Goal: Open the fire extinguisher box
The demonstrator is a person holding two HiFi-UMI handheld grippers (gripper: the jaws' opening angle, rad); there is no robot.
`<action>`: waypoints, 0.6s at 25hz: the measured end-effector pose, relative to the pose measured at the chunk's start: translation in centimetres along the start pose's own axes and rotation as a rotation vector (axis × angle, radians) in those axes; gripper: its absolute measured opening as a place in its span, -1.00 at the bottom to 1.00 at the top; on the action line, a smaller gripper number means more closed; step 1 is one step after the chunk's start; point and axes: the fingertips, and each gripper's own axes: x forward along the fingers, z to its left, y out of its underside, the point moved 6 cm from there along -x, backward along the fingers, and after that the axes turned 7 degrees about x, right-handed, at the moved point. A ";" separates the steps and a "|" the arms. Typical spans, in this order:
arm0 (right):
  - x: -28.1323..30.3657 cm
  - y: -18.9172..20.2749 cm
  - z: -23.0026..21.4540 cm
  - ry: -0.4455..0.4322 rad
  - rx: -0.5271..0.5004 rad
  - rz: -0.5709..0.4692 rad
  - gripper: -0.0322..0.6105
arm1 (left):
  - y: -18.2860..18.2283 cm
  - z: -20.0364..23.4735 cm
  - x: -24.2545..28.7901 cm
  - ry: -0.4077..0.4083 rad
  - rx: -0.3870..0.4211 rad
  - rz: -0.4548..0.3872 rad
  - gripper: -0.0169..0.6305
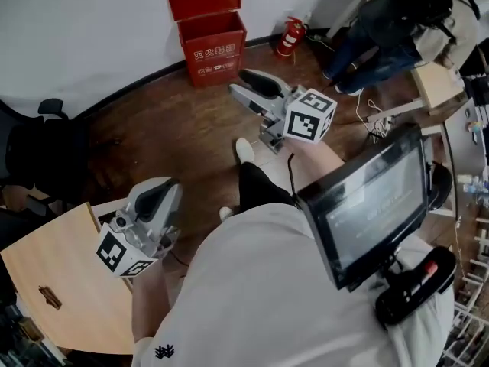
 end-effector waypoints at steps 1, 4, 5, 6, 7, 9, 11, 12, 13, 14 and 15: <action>-1.1 0.2 1.5 0.002 -0.014 0.005 -0.24 | -0.1 -0.8 -0.2 0.009 -0.001 0.004 -0.96; -4.0 0.5 5.2 0.003 -0.068 0.010 -0.24 | -0.6 -2.5 -0.4 0.035 0.011 0.014 -0.96; -4.9 0.7 6.2 -0.001 -0.081 0.012 -0.24 | -0.6 -3.1 -0.5 0.036 0.013 0.015 -0.96; -5.7 1.1 7.1 -0.006 -0.089 0.016 -0.24 | -0.5 -3.8 -0.6 0.033 0.011 0.016 -0.96; -6.6 1.5 7.9 -0.011 -0.094 0.018 -0.24 | -0.3 -4.4 -0.7 0.030 0.007 0.016 -0.96; -8.3 2.1 9.3 -0.022 -0.105 0.017 -0.24 | 0.1 -5.6 -0.6 0.030 0.000 0.017 -0.96; -10.1 2.5 10.5 -0.032 -0.120 0.012 -0.24 | 0.7 -6.9 0.0 0.035 0.000 0.028 -0.96; -11.2 2.8 11.0 -0.037 -0.130 0.011 -0.24 | 1.1 -7.7 0.4 0.033 0.001 0.039 -0.96; -12.3 3.1 11.5 -0.042 -0.138 0.012 -0.25 | 1.6 -8.5 0.8 0.026 0.003 0.051 -0.96; -13.4 3.3 12.0 -0.048 -0.144 0.013 -0.25 | 2.0 -9.3 1.2 0.017 0.005 0.060 -0.96; -14.5 3.6 12.4 -0.056 -0.146 0.015 -0.25 | 2.3 -10.2 1.6 0.007 0.006 0.064 -0.96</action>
